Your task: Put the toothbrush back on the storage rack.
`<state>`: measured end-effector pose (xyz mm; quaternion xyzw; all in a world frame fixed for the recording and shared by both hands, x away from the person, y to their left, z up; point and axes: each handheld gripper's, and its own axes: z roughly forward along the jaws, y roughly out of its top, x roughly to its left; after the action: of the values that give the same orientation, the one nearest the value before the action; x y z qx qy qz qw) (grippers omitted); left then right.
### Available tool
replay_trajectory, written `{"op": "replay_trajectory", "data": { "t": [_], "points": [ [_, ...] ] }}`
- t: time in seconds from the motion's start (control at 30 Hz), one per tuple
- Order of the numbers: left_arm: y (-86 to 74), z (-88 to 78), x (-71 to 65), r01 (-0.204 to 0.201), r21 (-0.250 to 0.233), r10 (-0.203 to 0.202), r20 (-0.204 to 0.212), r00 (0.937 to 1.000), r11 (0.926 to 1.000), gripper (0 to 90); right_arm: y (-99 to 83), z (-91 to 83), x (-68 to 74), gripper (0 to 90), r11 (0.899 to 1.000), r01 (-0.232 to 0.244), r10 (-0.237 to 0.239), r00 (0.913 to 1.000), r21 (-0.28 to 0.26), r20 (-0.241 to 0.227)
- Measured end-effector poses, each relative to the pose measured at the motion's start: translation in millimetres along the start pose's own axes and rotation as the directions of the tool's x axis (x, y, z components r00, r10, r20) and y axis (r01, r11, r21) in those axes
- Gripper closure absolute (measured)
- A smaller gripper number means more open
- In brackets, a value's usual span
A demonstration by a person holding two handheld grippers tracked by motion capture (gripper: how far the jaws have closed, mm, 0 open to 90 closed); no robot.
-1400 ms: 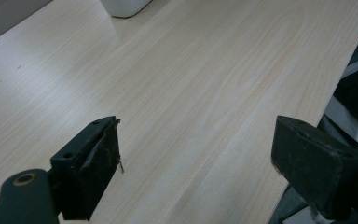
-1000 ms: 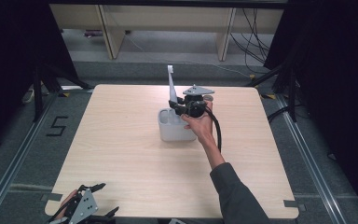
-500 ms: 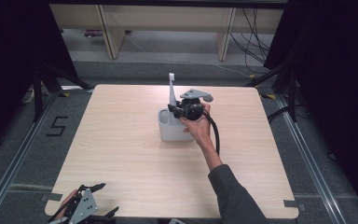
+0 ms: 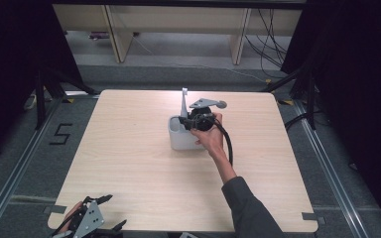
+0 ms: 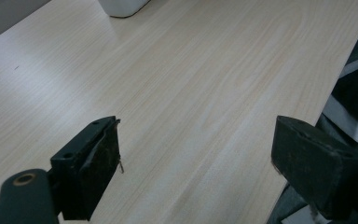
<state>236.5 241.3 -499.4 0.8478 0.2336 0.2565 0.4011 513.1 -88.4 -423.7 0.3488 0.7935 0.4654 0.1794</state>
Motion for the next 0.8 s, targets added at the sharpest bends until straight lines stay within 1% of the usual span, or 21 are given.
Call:
{"op": "replay_trajectory", "data": {
  "t": [0.03, 0.07, 0.13, 0.17, 0.23, 0.27, 0.33, 0.37, 0.4, 0.43, 0.5, 0.53, 0.63, 0.67, 0.7, 0.77, 0.8],
  "points": [
    [0.0, -0.1, -0.3, 0.004, -0.002, -0.004, 0.002, 1.0, 1.0, 14.9, -0.3, 0.7, 0.2, 66.6, 1.0, -0.003, 0.003, 0.9999, 0.001, -0.011],
    [0.0, 0.0, -0.3, 0.005, -0.004, -0.005, 0.002, 1.0, 1.0, 14.9, -0.3, 0.7, 0.2, 66.6, 1.0, -0.003, 0.003, 0.9999, 0.001, -0.011],
    [-0.1, 0.3, -0.8, 0.013, -0.01, -0.013, 0.003, 0.9999, 0.9999, 14.9, -0.6, 1.3, -1.4, 66.6, 1.0, 0.016, -0.016, 0.9998, 0.008, -0.01],
    [-0.1, -0.1, -0.3, 0.005, -0.003, -0.005, 0.002, 1.0, 1.0, 14.9, -0.8, 0.8, -1.4, 66.6, 1.0, 0.016, -0.016, 0.9999, 0.016, -0.004],
    [0.0, -0.2, -0.4, 0.006, -0.002, -0.006, 0.002, 1.0, 1.0, 14.9, -1.6, 2.5, -1.2, 66.6, 1.0, 0.01, -0.01, 0.9999, 0.016, -0.01],
    [0.1, 0.0, -0.9, 0.012, -0.005, -0.012, 0.004, 0.9999, 0.9999, 14.9, -2.6, 3.2, -0.2, 66.7, 1.0, 0.0, 0.0, 1.0, 0.021, -0.002],
    [0.1, -0.1, -0.6, 0.009, -0.003, -0.009, 0.004, 0.9999, 1.0, 14.9, -3.1, 3.8, -0.3, 66.7, 1.0, -0.005, 0.005, 1.0, 0.016, 0.0],
    [-0.1, 0.0, -0.4, 0.006, -0.003, -0.006, 0.003, 1.0, 1.0, 14.9, -3.4, 3.9, -1.3, 66.8, 1.0, -0.005, 0.005, 0.9999, 0.021, -0.013],
    [-0.1, 0.0, -0.1, 0.002, 0.0, -0.002, 0.001, 1.0, 1.0, 14.9, -3.7, 4.0, -1.7, 66.8, 1.0, -0.005, 0.005, 0.9999, 0.02, -0.014],
    [0.0, -0.3, -0.1, 0.0, 0.003, 0.0, 0.003, 1.0, 1.0, 14.9, -3.9, 2.9, -1.9, 66.9, 1.0, -0.002, 0.002, 1.0, 0.031, 0.001],
    [0.1, 0.0, -0.2, -0.003, 0.007, 0.003, 0.006, 1.0, 1.0, 14.9, -4.4, 3.4, -2.8, 67.0, 1.0, 0.003, -0.003, 1.0, 0.006, 0.006],
    [-0.1, 0.3, -0.3, -0.002, 0.002, 0.002, 0.007, 1.0, 1.0, 14.9, -3.4, 1.5, -3.0, 67.0, 1.0, 0.0, 0.0, 1.0, 0.019, -0.002],
    [-0.1, 0.1, -0.2, -0.002, 0.003, 0.002, 0.007, 1.0, 1.0, 14.9, -2.9, 1.4, -3.0, 67.0, 1.0, 0.005, -0.005, 1.0, 0.01, -0.008],
    [-0.3, 0.3, -0.6, 0.002, -0.004, -0.002, 0.002, 1.0, 1.0, 14.9, -2.7, 1.6, -2.7, 67.0, 1.0, 0.006, -0.006, 0.9999, 0.005, -0.01],
    [-0.2, 0.2, -0.4, 0.001, -0.002, -0.001, 0.003, 1.0, 1.0, 14.9, -2.9, 1.9, -1.4, 67.0, 1.0, -0.011, 0.011, 0.9999, -0.001, -0.012],
    [-0.2, 0.2, -0.5, 0.002, -0.004, -0.002, 0.003, 1.0, 1.0, 14.9, -2.4, 1.2, -1.8, 66.6, 1.0, 0.005, -0.005, 1.0, 0.005, -0.004],
    [-0.2, 0.2, -0.5, 0.001, -0.003, -0.001, 0.003, 1.0, 1.0, 14.9, -2.7, 0.8, -0.7, 64.2, 1.0, -0.011, 0.011, 0.9999, 0.007, -0.006]
  ]
}}
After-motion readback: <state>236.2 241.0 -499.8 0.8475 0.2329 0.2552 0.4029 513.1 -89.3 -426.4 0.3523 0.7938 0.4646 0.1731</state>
